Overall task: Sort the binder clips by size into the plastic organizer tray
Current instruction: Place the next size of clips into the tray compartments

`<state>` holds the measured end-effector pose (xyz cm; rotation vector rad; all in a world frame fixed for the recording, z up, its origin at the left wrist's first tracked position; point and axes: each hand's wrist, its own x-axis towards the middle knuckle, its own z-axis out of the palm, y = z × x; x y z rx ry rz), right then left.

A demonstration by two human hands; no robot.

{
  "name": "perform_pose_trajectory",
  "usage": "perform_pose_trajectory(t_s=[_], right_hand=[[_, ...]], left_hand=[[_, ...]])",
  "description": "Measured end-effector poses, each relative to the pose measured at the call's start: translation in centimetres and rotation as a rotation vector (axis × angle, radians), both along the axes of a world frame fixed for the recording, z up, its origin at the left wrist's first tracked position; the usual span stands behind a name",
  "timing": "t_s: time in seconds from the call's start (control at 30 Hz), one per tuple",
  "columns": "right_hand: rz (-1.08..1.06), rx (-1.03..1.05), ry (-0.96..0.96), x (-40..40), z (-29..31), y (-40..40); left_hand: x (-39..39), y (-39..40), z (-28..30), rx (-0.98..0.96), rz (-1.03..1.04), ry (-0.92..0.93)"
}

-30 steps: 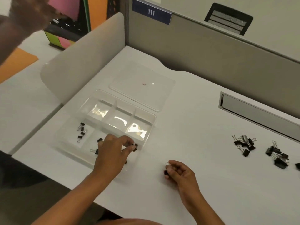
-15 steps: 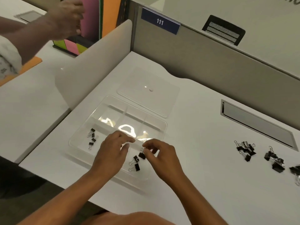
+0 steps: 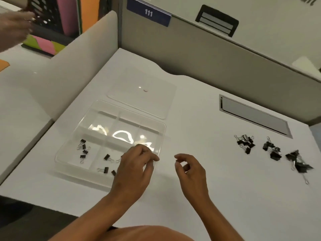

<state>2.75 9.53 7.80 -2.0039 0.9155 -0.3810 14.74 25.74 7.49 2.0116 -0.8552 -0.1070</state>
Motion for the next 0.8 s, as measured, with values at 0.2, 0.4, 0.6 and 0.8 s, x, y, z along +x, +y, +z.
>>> perform_pose_trajectory(t_s=[0.2, 0.4, 0.6, 0.8], right_hand=[[-0.156, -0.004, -0.059, -4.0, 0.5, -3.1], [-0.290, -0.023, -0.130, -8.3, -0.7, -8.3], [-0.330, -0.045, -0.133, -13.5, -2.8, -14.9], [-0.295, -0.098, -0.033, -17.6, -6.7, -21.9]], left_hand=[[-3.5, -8.5, 0.6, -0.032, -0.219, -0.042], [-7.2, -16.2, 0.2, 0.022, -0.356, -0.073], [-11.7, -24.1, -1.6, 0.133, -0.419, -0.052], [-15.2, -32.4, -4.8, 0.201, -0.372, -0.049]])
